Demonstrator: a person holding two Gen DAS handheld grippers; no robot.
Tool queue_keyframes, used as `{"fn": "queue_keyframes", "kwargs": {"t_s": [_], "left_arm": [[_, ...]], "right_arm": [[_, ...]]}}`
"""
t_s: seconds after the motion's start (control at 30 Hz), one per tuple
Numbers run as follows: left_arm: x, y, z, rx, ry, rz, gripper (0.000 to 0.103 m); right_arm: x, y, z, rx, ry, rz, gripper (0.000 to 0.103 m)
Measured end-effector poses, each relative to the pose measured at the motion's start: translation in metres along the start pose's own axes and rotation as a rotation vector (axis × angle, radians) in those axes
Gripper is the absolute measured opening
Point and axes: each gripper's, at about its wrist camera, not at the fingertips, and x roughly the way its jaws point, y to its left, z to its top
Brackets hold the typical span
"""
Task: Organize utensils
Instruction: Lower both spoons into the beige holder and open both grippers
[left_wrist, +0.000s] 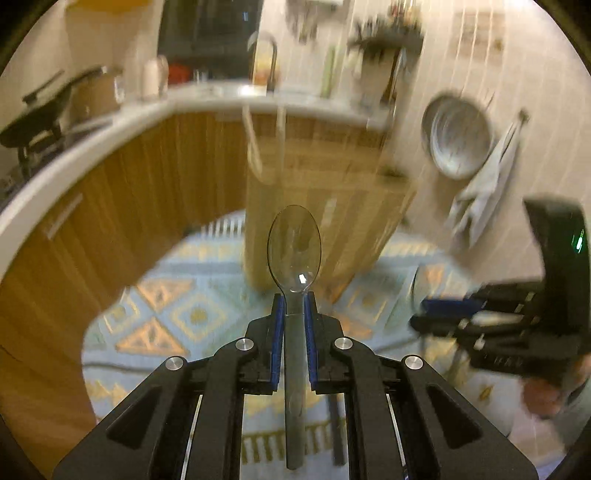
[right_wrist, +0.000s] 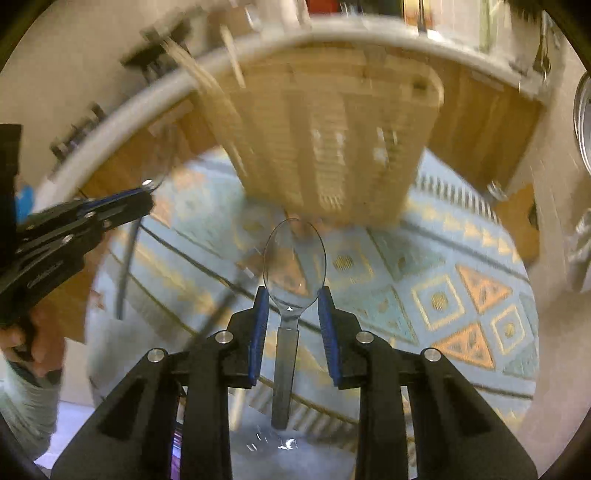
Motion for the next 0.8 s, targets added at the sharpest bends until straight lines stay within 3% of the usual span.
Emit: {"fn": "queue_keyframes", "kwargs": {"t_s": [0.13, 0.37, 0.6, 0.8], "left_arm": [[-0.024, -0.008, 0.025, -0.045, -0.157, -0.036, 0.009], [-0.042, -0.022, 0.086, -0.077, -0.426, -0.037, 0.009], [-0.020, -0.043, 0.116, -0.060, -0.599, 0.027, 0.009], [0.022, -0.048, 0.111, -0.054, -0.646, 0.142, 0.009]], "right_arm": [[-0.034, -0.004, 0.013, 0.026, -0.170, 0.102, 0.025], [-0.097, -0.006, 0.055, 0.024, -0.417, 0.127, 0.025], [-0.123, -0.027, 0.108, 0.058, -0.574, 0.026, 0.025], [-0.108, -0.060, 0.135, 0.106, -0.643, -0.114, 0.025]]}}
